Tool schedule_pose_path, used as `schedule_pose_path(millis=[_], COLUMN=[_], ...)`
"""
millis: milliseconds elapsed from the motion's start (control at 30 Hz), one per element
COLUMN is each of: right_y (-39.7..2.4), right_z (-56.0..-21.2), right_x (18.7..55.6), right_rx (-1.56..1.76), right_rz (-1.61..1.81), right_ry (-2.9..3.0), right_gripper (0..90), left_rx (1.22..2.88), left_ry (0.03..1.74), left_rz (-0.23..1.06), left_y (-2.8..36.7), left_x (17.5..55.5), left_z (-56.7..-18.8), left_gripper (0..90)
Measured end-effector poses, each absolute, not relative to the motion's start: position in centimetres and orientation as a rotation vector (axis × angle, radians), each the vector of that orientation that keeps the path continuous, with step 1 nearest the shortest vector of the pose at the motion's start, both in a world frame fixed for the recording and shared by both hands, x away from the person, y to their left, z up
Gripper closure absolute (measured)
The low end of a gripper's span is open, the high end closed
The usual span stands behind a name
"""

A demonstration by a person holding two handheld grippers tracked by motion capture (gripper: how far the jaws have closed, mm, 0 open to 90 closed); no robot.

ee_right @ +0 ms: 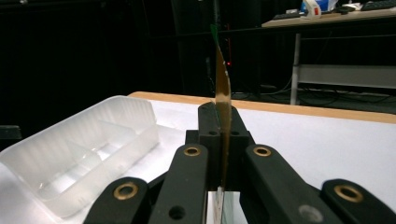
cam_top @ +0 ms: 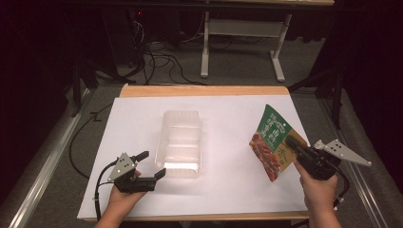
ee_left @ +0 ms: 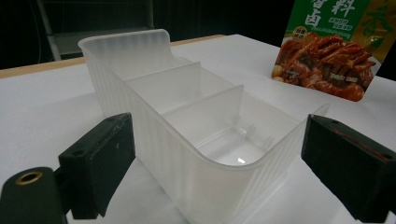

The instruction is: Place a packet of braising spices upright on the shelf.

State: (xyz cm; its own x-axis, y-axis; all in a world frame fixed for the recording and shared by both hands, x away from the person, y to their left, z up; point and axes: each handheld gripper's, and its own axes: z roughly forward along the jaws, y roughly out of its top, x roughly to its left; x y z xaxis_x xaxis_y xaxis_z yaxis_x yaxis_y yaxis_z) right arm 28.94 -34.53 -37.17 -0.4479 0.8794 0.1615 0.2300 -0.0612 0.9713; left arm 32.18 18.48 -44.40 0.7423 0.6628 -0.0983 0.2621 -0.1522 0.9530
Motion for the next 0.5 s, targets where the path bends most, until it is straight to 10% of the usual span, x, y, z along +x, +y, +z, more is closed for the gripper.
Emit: schedule_pose_path(millis=[200, 500], right_y=[-34.4, -34.3], right_z=[-37.3, -38.9], right_x=[28.9, 29.8], right_rx=[1.163, 1.236], right_rz=[1.563, 1.553], right_ry=[1.682, 1.729], right_gripper=[82.5, 45.5], left_rx=[1.737, 1.730], left_ry=[0.733, 0.729], left_rz=[0.409, 0.408], left_y=[18.4, 18.6], left_x=[32.2, 32.2], left_z=[-44.5, -44.4], left_gripper=[10.4, 10.4])
